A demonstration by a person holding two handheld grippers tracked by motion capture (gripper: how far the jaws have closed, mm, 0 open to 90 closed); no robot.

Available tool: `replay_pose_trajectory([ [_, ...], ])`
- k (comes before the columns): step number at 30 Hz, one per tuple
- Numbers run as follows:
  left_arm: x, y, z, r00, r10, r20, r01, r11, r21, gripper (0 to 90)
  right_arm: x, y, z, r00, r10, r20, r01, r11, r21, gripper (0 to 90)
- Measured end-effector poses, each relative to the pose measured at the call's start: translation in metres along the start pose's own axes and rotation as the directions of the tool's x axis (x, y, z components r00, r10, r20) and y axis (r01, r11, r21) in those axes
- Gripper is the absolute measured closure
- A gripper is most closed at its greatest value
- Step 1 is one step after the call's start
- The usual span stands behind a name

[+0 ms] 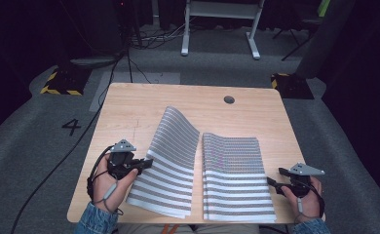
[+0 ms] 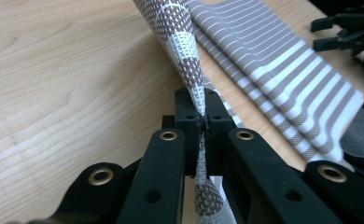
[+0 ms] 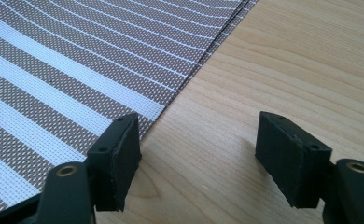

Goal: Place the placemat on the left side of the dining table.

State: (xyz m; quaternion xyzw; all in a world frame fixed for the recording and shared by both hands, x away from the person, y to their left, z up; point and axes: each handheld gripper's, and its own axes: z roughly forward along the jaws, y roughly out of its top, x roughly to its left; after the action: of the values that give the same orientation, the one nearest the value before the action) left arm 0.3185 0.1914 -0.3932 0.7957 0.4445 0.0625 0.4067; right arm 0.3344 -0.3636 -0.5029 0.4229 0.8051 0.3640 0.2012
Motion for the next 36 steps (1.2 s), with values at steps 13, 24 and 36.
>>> replay_pose_trajectory([
  [13,0.029,-0.005,0.018,0.9991,-0.021,-0.038,0.022,0.9995,0.022,87.5,0.0,0.0,0.0,1.0,-0.001,0.001,0.001,1.0,-0.001,31.1],
  [24,0.049,-0.011,0.038,0.9914,-0.002,-0.131,0.003,1.0,0.009,70.0,0.0,0.0,0.0,1.0,0.001,0.001,-0.001,1.0,0.0,31.1],
  [36,0.035,-0.014,0.022,0.9808,0.042,-0.191,-0.059,0.9946,-0.086,29.1,0.0,0.0,0.0,1.0,0.001,0.001,-0.001,1.0,0.0,31.1],
])
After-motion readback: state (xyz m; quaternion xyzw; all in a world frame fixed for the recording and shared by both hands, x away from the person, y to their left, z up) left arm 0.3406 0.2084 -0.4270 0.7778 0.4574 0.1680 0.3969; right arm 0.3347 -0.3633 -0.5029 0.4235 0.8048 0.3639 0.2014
